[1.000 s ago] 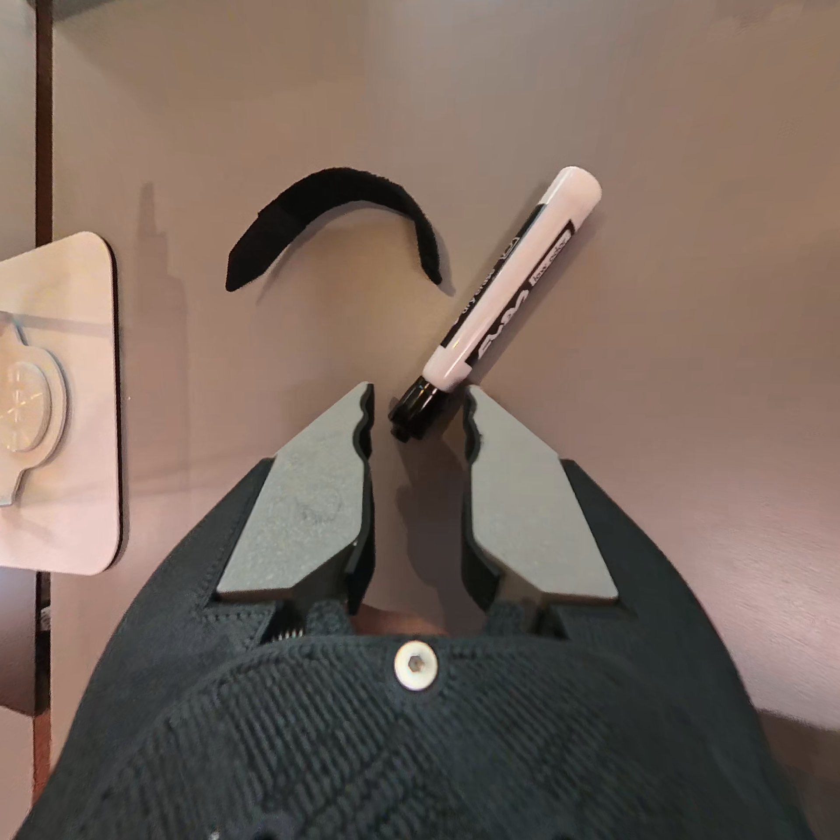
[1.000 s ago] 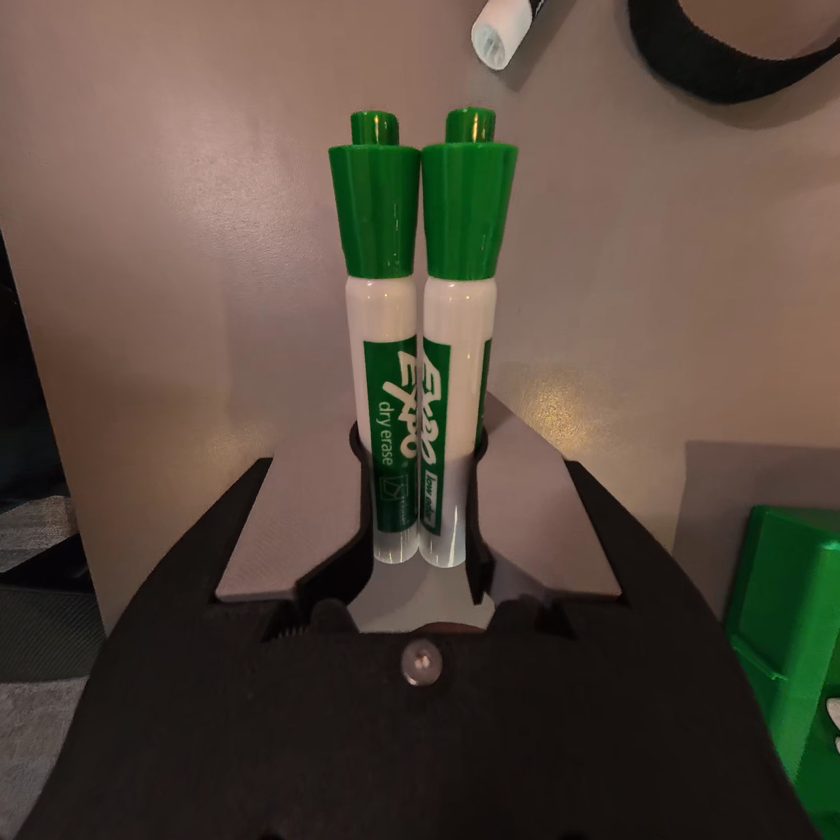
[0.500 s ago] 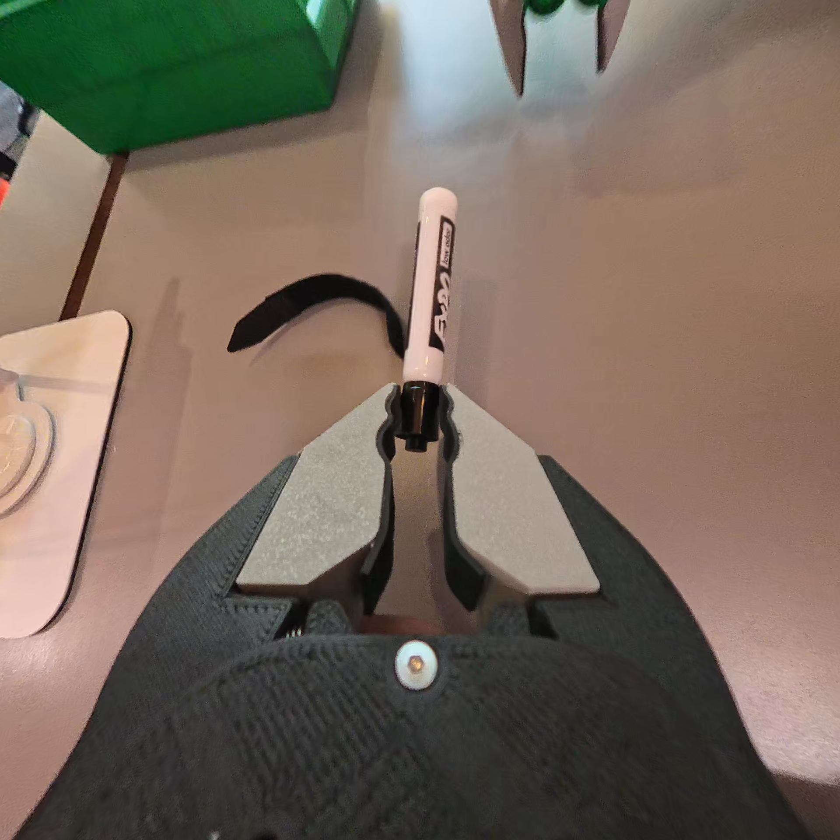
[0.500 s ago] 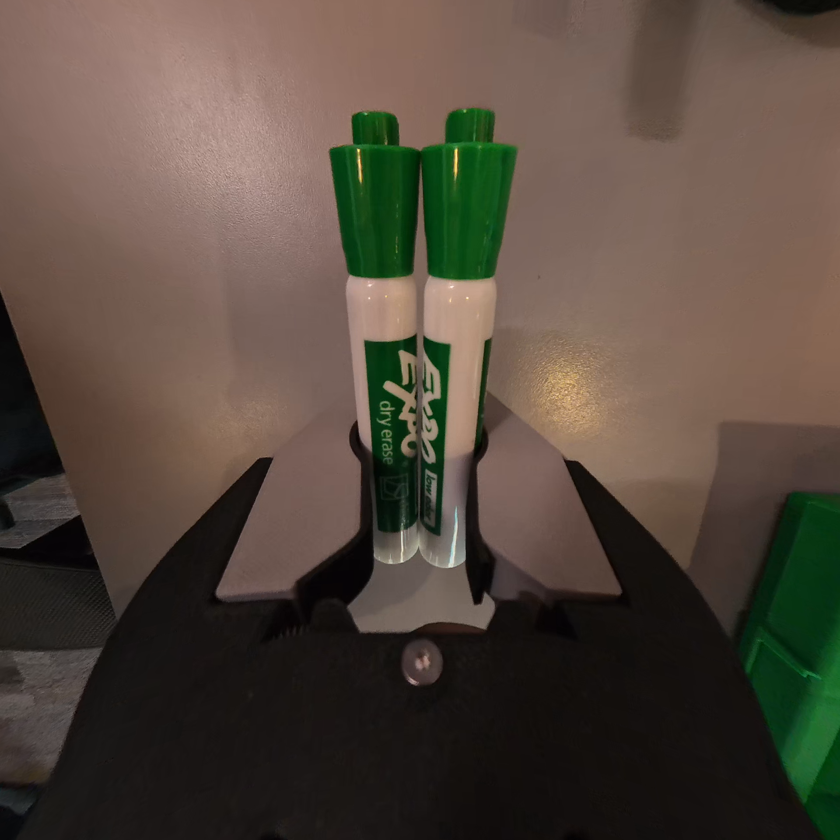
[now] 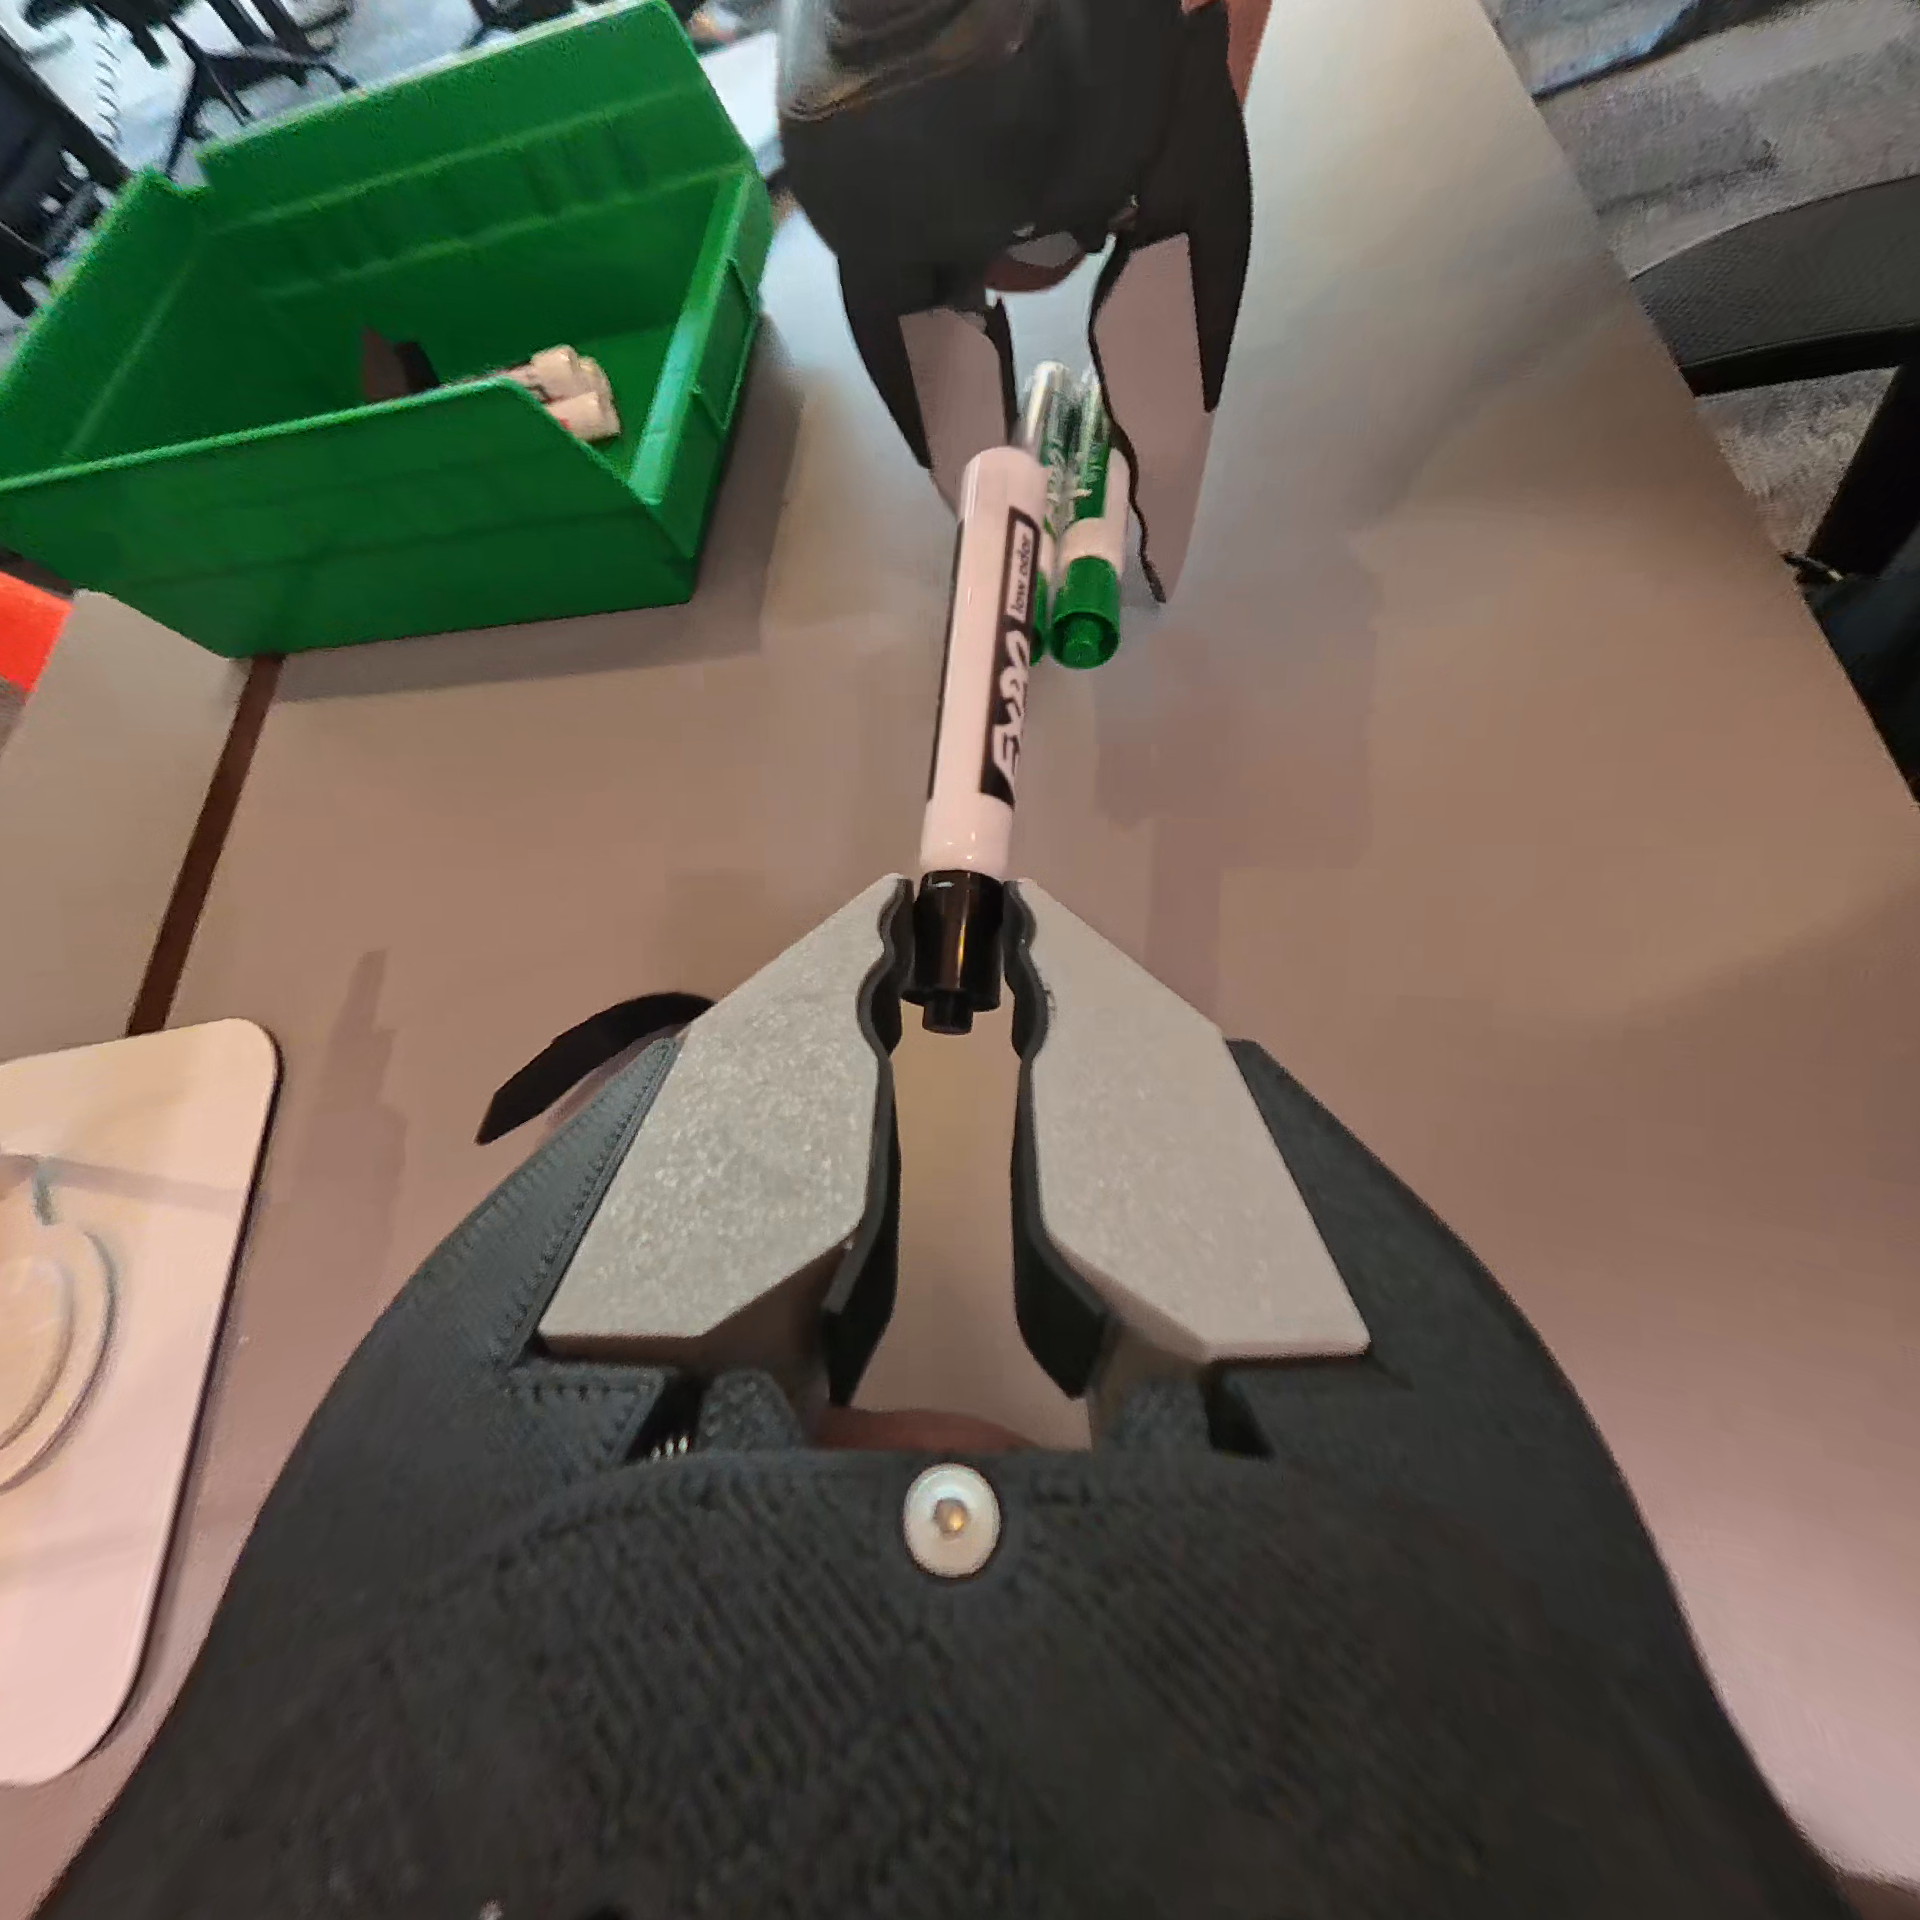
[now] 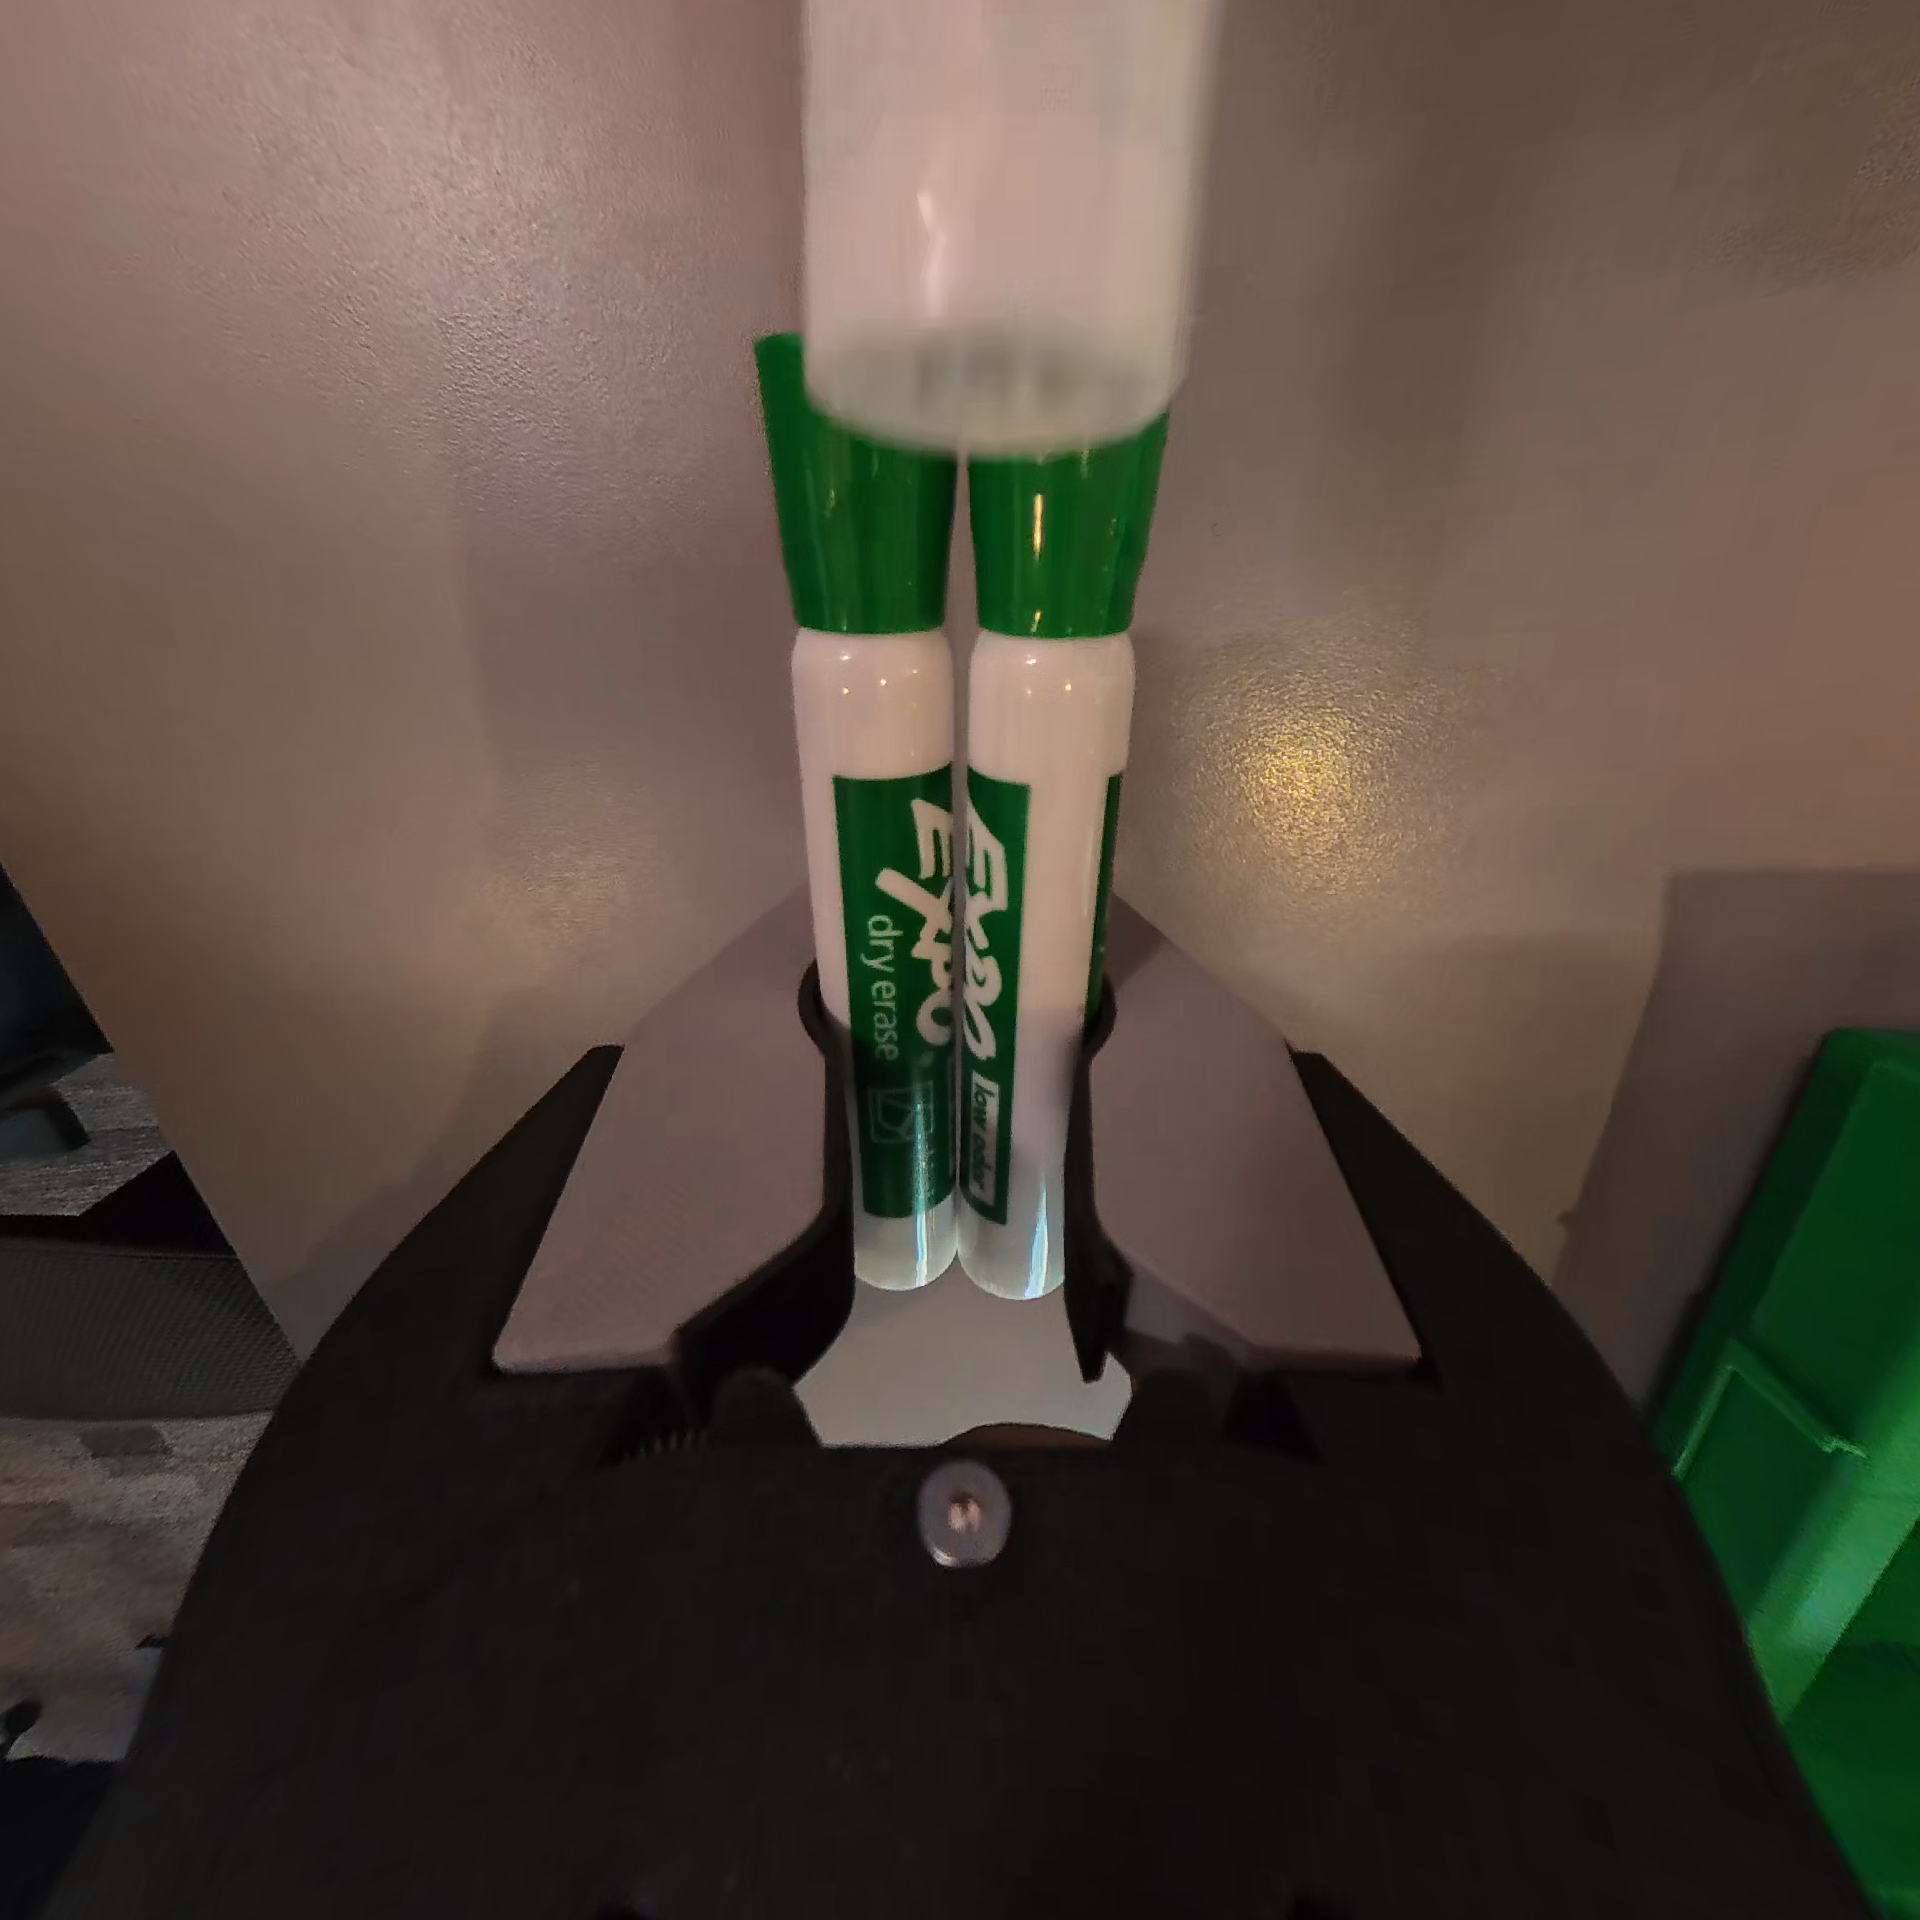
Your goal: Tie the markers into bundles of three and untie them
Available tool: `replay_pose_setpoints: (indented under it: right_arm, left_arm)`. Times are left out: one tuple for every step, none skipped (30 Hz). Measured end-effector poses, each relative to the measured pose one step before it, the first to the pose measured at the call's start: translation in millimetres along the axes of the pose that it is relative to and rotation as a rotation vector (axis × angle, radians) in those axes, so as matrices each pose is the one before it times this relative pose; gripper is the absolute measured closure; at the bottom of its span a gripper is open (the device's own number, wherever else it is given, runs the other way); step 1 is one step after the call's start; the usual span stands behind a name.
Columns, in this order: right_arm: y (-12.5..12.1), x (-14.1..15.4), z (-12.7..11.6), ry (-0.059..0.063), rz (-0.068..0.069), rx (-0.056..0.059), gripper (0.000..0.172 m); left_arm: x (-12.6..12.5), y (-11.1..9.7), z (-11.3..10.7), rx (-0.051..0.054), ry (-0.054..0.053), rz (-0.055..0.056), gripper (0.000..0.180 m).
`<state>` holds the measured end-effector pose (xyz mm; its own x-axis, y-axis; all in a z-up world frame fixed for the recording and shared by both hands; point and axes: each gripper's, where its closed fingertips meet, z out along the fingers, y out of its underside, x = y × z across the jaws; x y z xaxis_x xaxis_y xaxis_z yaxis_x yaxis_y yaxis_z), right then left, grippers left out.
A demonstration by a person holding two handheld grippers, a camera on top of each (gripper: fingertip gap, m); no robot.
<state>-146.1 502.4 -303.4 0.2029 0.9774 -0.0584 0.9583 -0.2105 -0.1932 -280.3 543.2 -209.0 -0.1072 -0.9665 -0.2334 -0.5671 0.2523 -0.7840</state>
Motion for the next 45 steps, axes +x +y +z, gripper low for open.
replay_pose_setpoints:
  right_arm:
    - [0.53, -0.13, -0.04, -0.0005, 0.0027, -0.003, 0.133]
    - [0.04, -0.06, 0.09, 0.0, 0.0039, 0.0003, 0.133]
    - [0.02, -0.37, 0.27, -0.0026, 0.0045, -0.0002, 0.133]
    - [-0.16, 0.11, -0.07, 0.0006, 0.0036, 0.0005, 0.133]
    - [0.28, 0.44, -0.05, 0.0019, 0.0039, -0.0039, 0.133]
    - [0.28, 0.37, 0.03, 0.0025, 0.0029, -0.0048, 0.132]
    - [0.47, 0.31, -0.07, 0.0015, 0.0017, -0.0062, 0.132]
    - [0.3, 0.39, -0.16, 0.0032, -0.0003, -0.0048, 0.132]
    - [0.21, 0.19, -0.21, 0.0023, -0.0008, -0.004, 0.132]
    - [0.11, 0.05, -0.18, 0.0007, -0.0005, -0.0035, 0.133]
    - [0.22, 0.1, -0.09, 0.0017, -0.0004, -0.0034, 0.133]
    - [0.02, 0.02, 0.08, 0.0008, 0.0001, -0.0026, 0.133]
    - [0.06, -0.37, 0.18, -0.0014, 0.0001, -0.0026, 0.132]
    - [0.17, -0.29, 0.28, -0.0002, -0.001, -0.0023, 0.132]
    - [0.19, -0.14, 0.24, 0.0011, -0.0009, -0.0032, 0.132]
    - [0.11, 0.08, 0.1, 0.0015, 0.0001, -0.0018, 0.132]
    - [0.19, -0.08, 0.04, -0.0004, 0.0012, -0.0027, 0.132]
    - [0.11, 0.07, -0.03, 0.0001, 0.0001, -0.0022, 0.132]
    - [0.09, -0.01, -0.04, 0.0004, 0.0, -0.0026, 0.132]
    - [0.06, 0.23, -0.02, 0.0007, 0.0002, -0.0021, 0.132]
    - [-0.06, -0.01, 0.02, -0.0003, 0.0001, -0.0017, 0.132]
    - [-0.15, 0.17, 0.07, 0.0006, -0.0007, -0.0011, 0.132]
    - [-0.3, 0.05, 0.02, 0.0005, -0.0011, -0.0006, 0.132]
    - [-0.23, 0.19, 0.13, 0.0007, 0.0, -0.0019, 0.132]
    - [-0.15, 0.14, -0.02, 0.0004, 0.0001, -0.0026, 0.132]
    - [-0.3, -0.06, 0.07, -0.0008, -0.0008, -0.0014, 0.132]
    - [-0.5, -0.2, 0.04, -0.0009, -0.0009, -0.0006, 0.132]
    - [-0.47, -0.12, 0.1, -0.0004, -0.0012, -0.0014, 0.132]
    - [-0.34, -0.12, 0.08, -0.0001, -0.0017, -0.0015, 0.132]
    - [-0.45, -0.14, 0.1, -0.0002, -0.002, -0.0014, 0.132]
    - [-0.27, -0.16, -0.01, 0.0002, -0.0016, -0.0012, 0.132]
    - [-0.31, -0.06, 0.01, 0.0002, 0.0, -0.0005, 0.132]
    - [-0.32, -0.03, 0.07, -0.0003, 0.0006, 0.0007, 0.133]
    - [-0.23, 0.04, 0.07, -0.0001, 0.0004, 0.0008, 0.133]
    - [-0.04, -0.05, 0.13, -0.0002, 0.0004, 0.0004, 0.133]
    - [-0.1, -0.06, 0.05, -0.0003, 0.0002, 0.0007, 0.133]
    - [-0.11, -0.05, -0.02, -0.0004, 0.0001, 0.0014, 0.133]
    - [-0.15, -0.05, 0.12, 0.0004, 0.0004, 0.0019, 0.133]
    - [0.04, 0.05, 0.0, -0.0004, 0.001, 0.0022, 0.133]
    - [-0.14, 0.04, -0.03, -0.0011, 0.0012, 0.0032, 0.132]
    - [-0.02, -0.02, -0.02, -0.0015, 0.0018, 0.0037, 0.132]
    - [-0.03, 0.15, -0.03, -0.0011, 0.0016, 0.0037, 0.132]
    - [0.07, 0.3, 0.05, -0.0003, 0.0015, 0.0037, 0.132]
    - [0.06, 0.05, -0.06, -0.0007, 0.0012, 0.0034, 0.133]
    - [0.16, 0.18, -0.02, -0.0001, 0.0018, 0.0025, 0.133]
  left_arm:
    - [2.57, -0.48, 5.01, -0.017, 0.0059, 0.0028, 0.166]
    - [0.86, -0.78, 4.41, -0.0128, -0.0006, -0.0046, 0.166]
    - [0.2, -1.44, 3.71, -0.0058, -0.0026, -0.0045, 0.166]
    - [0.06, -1.76, 3.15, -0.0016, -0.0014, -0.0067, 0.166]
    - [0.0, -1.91, 2.97, -0.0003, -0.0004, -0.0081, 0.166]
    - [0.14, -1.63, 2.99, -0.0021, 0.0014, -0.0075, 0.166]
    - [1.27, -0.82, 3.16, -0.0065, 0.007, -0.0024, 0.166]
    - [1.12, -0.69, 3.39, -0.009, 0.0047, 0.0018, 0.166]
    - [0.68, -0.74, 3.48, -0.0093, 0.0006, 0.0039, 0.166]
    - [0.75, -0.8, 3.45, -0.0093, 0.0013, 0.0056, 0.166]
    - [0.99, -0.85, 3.3, -0.0079, 0.0037, 0.007, 0.166]
    - [0.38, -2.02, 2.86, 0.0003, 0.003, 0.0031, 0.166]
    - [0.42, -2.44, 2.38, 0.003, 0.0058, -0.0015, 0.166]
    - [0.22, -2.06, 2.19, 0.0016, 0.004, -0.0003, 0.166]
    - [0.19, -1.7, 1.96, -0.0007, 0.0039, 0.0013, 0.166]
    - [0.63, -1.76, 1.78, 0.0004, 0.005, 0.0033, 0.166]
    - [0.75, -1.68, 1.63, 0.0004, 0.004, 0.0023, 0.166]
    - [0.74, -1.46, 1.61, -0.0021, 0.0034, 0.0009, 0.166]
    - [0.6, -1.41, 1.29, -0.0014, 0.0022, 0.0021, 0.166]
    - [0.45, -1.35, 1.13, -0.0016, 0.0012, -0.0005, 0.166]
    - [0.09, -1.09, 1.03, -0.0021, 0.0003, -0.004, 0.166]
    - [-0.58, -1.06, 0.96, -0.0009, -0.0032, -0.005, 0.167]
    - [-0.44, -0.89, 0.99, -0.0005, -0.0007, -0.007, 0.166]
    - [-0.04, -0.78, 1.07, -0.0004, 0.0024, -0.0101, 0.166]
    - [0.34, -0.79, 1.24, 0.0004, 0.0038, -0.0095, 0.166]
    - [0.93, -0.58, 1.36, -0.0005, 0.0054, -0.0057, 0.166]
    - [0.06, -0.44, 1.45, -0.0023, -0.0009, -0.0018, 0.166]
    - [0.14, -0.4, 1.63, -0.0039, -0.0012, 0.0005, 0.166]
    - [1.03, -0.96, 1.55, -0.0008, 0.003, 0.003, 0.166]
    - [1.26, -1.3, 1.67, 0.0008, 0.005, 0.0017, 0.166]
    - [1.25, -1.2, 1.79, -0.0009, 0.0058, -0.0014, 0.166]
    - [0.85, -1.45, 1.64, 0.0, 0.0027, 0.0006, 0.166]
    - [0.99, -1.57, 1.65, 0.0012, 0.0033, 0.0013, 0.167]
    - [1.03, -1.52, 1.56, 0.0007, 0.0043, -0.0017, 0.167]
    - [0.63, -1.75, 1.49, 0.0028, 0.0015, -0.0015, 0.167]
    - [0.83, -1.71, 1.29, 0.0042, 0.0025, -0.0001, 0.167]
    - [0.53, -1.42, 1.22, 0.0033, 0.0008, -0.0002, 0.167]
    - [0.23, -1.33, 1.16, 0.0047, -0.0013, -0.0008, 0.167]
    - [0.32, -1.51, 1.06, 0.0075, 0.0003, -0.0041, 0.167]
    - [0.43, -1.05, 1.08, 0.006, 0.0023, -0.0082, 0.167]
    - [0.26, -0.53, 0.95, 0.0048, 0.0027, -0.0098, 0.167]
    - [0.24, -0.61, 0.9, 0.0062, 0.0024, -0.0097, 0.167]
    - [0.04, -1.5, 0.39, 0.0122, 0.001, -0.0079, 0.167]
    - [-0.46, -2.36, 0.06, 0.0177, -0.002, -0.0069, 0.167]
    - [-0.75, -2.58, -0.28, 0.0163, -0.0022, -0.0098, 0.167]
